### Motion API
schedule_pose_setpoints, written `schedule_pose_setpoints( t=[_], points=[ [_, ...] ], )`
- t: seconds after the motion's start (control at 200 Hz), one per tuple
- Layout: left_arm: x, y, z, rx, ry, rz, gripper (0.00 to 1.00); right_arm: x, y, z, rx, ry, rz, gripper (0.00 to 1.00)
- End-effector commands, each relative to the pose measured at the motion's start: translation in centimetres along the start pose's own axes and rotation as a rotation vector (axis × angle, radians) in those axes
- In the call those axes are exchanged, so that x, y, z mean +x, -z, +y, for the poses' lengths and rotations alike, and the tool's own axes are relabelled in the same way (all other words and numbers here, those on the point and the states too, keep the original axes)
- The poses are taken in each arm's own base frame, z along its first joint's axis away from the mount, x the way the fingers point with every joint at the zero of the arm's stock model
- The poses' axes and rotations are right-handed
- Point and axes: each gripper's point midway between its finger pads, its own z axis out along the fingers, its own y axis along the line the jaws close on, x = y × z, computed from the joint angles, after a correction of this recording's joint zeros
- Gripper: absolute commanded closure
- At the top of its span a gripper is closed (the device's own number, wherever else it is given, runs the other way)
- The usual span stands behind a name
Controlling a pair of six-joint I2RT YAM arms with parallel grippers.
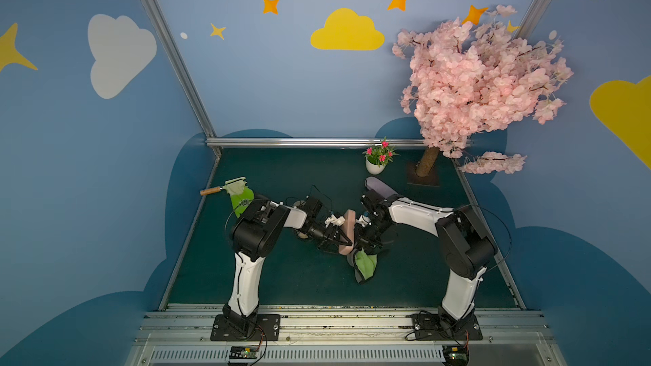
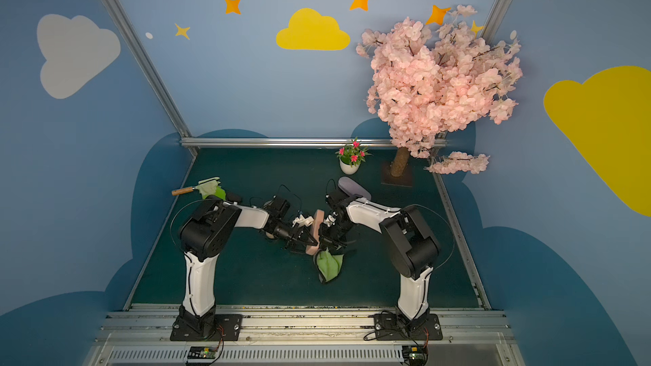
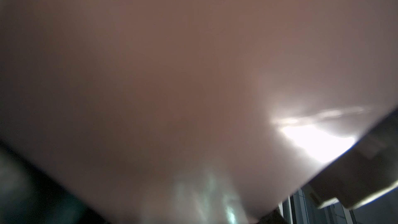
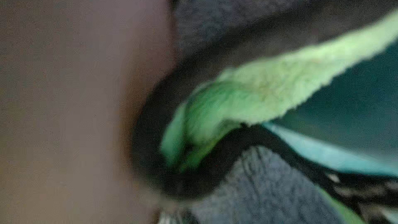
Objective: Wipe the eyeglass case
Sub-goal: Wipe the dirt from the eyeglass case.
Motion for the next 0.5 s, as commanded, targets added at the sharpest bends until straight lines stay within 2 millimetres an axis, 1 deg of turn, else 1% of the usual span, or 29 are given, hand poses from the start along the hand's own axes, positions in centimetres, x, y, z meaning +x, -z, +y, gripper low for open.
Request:
schedule_pose_setpoints(
  t=[0.0, 0.045, 0.095, 0.16, 0.21, 0.24, 0.305, 0.355, 0.43, 0.495],
  points=[
    [1.7, -1.8, 4.6, -0.181, 0.122, 0.044, 0.97, 3.2, 2.5, 4.8, -0.181, 0.257, 0.042, 1.0],
    [1.7, -1.8, 4.6, -0.181, 0.121, 0.045, 0.97, 2.1, 3.0, 2.3, -0.121, 0.227, -0.004, 1.0],
    [1.8, -1.9, 4.6, -0.18, 0.121, 0.048, 0.97, 0.6, 3.9, -0.3, -0.097, 0.165, -0.057, 1.0],
    [1.9, -2.0, 4.5, -0.176, 0.12, 0.051, 0.97, -0.9, 5.3, -2.2, -0.123, 0.082, -0.122, 1.0],
    [2.0, -2.1, 4.5, -0.175, 0.118, 0.054, 0.97, -2.1, 6.2, -2.3, -0.152, 0.054, -0.168, 1.0],
    [1.9, -2.1, 4.4, -0.174, 0.113, 0.055, 0.97, -2.8, 6.7, -2.0, -0.157, 0.059, -0.187, 1.0],
    [1.9, -2.2, 4.6, -0.176, 0.122, 0.056, 0.97, -4.9, 7.0, -1.9, -0.133, 0.046, -0.215, 1.0],
    [1.9, -2.2, 4.7, -0.176, 0.123, 0.058, 0.97, -6.9, 7.2, -1.6, -0.125, 0.032, -0.236, 1.0],
    [2.0, -2.2, 4.6, -0.177, 0.119, 0.061, 0.97, -10.0, 7.2, -1.8, -0.102, -0.022, -0.256, 1.0],
    [2.0, -2.3, 4.4, -0.172, 0.114, 0.063, 0.97, -12.4, 7.2, -1.2, -0.108, -0.046, -0.271, 1.0]
  ],
)
